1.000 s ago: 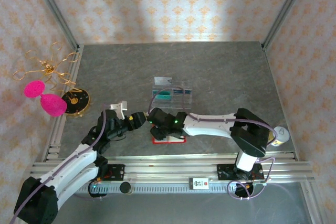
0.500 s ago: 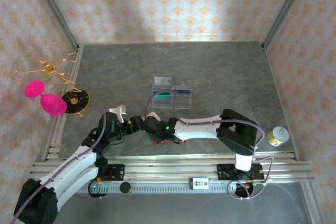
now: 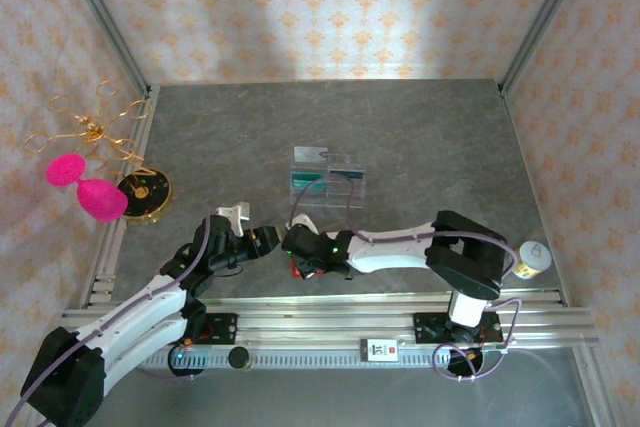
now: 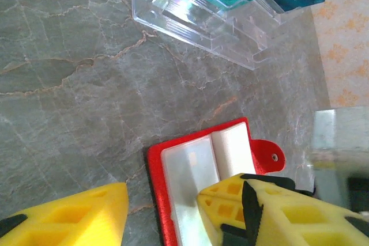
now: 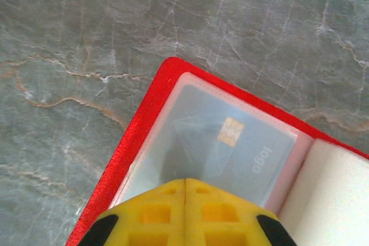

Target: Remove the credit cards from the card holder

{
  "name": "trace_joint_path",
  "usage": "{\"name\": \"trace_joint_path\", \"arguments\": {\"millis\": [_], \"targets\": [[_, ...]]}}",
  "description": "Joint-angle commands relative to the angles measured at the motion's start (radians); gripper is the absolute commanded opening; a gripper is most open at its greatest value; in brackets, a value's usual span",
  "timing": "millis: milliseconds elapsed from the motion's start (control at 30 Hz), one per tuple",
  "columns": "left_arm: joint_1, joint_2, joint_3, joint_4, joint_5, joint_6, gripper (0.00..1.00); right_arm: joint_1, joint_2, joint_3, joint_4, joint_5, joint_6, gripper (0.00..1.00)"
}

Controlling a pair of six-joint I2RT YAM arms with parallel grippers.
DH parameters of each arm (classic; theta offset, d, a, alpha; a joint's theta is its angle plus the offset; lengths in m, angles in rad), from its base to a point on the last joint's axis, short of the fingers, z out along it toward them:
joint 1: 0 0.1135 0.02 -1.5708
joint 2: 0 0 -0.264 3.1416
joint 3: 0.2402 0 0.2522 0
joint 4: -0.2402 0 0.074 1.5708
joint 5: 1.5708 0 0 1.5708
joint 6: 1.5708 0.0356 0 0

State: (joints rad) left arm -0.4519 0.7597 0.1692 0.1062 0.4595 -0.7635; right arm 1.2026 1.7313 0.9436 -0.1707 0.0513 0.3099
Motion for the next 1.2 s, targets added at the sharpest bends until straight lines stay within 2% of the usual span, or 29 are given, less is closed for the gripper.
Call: {"name": "trace_joint_path", "arguments": {"millis": [0,100,133,433,567,700,800,1000,1167], "targets": [[-0.007,-0.009,0.01,0.039,-0.011,-0.022,0.57,-0.011,-0.066,-0.001,0.077,-0.017,0.039,0.0],[-0.008,-0.031,0.01,0.026,-0.029,-0.032,0.72,-0.011,-0.064,0.027,0.008,0.002,0.034,0.31],[-0.007,-0.042,0.01,0.022,-0.038,-0.033,0.74,-0.008,-0.056,0.038,-0.024,0.011,0.03,0.35],[-0.007,-0.059,0.01,0.002,-0.043,-0.024,0.76,0.038,0.076,0.08,-0.151,0.074,0.012,0.4],[-0.008,-0.059,0.015,-0.006,-0.04,-0.015,0.75,0.039,0.137,0.09,-0.187,0.108,0.025,0.36],[-0.007,-0.056,0.015,-0.005,-0.028,-0.01,0.7,0.038,0.121,0.069,-0.153,0.098,0.053,0.1],[-0.01,-0.039,0.003,0.024,-0.008,-0.019,0.65,0.035,0.065,0.043,-0.079,0.088,0.07,0.0],[-0.06,0.042,-0.003,0.112,0.006,-0.049,0.5,0.021,-0.044,-0.016,0.083,0.05,0.095,0.0],[-0.106,0.108,-0.009,0.189,0.0,-0.066,0.26,0.009,-0.065,-0.049,0.135,0.019,0.134,0.0]]}}
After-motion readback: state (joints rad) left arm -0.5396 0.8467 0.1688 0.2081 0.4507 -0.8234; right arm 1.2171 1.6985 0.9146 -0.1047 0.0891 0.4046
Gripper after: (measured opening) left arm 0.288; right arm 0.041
